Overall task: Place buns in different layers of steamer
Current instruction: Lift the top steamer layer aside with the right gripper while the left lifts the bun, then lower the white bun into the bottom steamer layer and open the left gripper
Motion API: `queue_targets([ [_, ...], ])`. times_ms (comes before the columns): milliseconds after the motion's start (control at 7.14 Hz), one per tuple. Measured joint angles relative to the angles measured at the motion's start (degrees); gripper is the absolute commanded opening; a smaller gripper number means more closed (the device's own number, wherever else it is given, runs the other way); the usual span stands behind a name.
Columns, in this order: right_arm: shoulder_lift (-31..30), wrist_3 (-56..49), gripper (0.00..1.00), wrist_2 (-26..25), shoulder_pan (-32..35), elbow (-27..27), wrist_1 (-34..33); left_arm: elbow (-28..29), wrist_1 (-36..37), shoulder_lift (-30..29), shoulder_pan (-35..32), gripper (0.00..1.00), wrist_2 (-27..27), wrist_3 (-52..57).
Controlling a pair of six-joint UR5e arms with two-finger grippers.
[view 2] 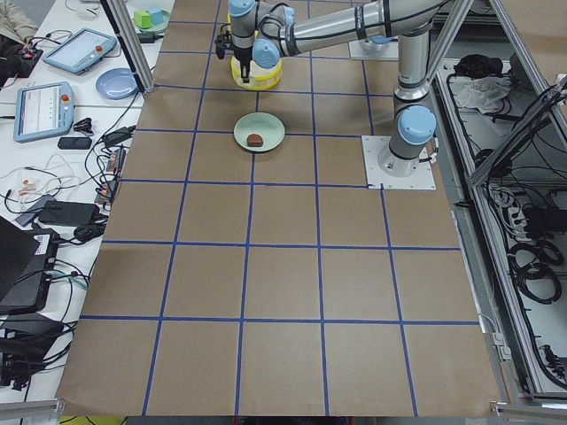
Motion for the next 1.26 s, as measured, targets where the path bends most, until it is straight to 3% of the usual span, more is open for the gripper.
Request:
queue_targets([
  [420, 0.8, -6.2, 0.00, -1.1, -5.4, 0.3, 1.4, 2.3, 7.0, -6.2, -9.7, 0.00, -1.8, -18.7],
  [560, 0.8, -6.6, 0.00, -1.2, -5.7, 0.5, 1.4, 2.4, 10.0, -8.6, -11.6, 0.06, -2.0, -21.9],
  [700, 0.8, -6.7, 0.00, -1.3, -5.7, 0.7, 1.4, 2.4, 12.1, -10.4, -12.6, 0.66, -2.1, -23.6],
  [840, 0.8, -6.8, 0.00, -1.3, -5.8, 0.8, 1.4, 2.4, 13.1, -11.7, -13.1, 0.95, -2.1, -24.0],
  [980, 0.8, -6.7, 0.00, -1.2, -5.8, 0.8, 1.4, 2.1, 13.5, -12.4, -13.3, 1.00, -1.9, -23.9],
  [1260, 0.7, -6.6, 0.00, -1.2, -5.7, 0.9, 1.4, 1.4, 13.6, -12.5, -13.3, 1.00, -1.5, -23.8],
])
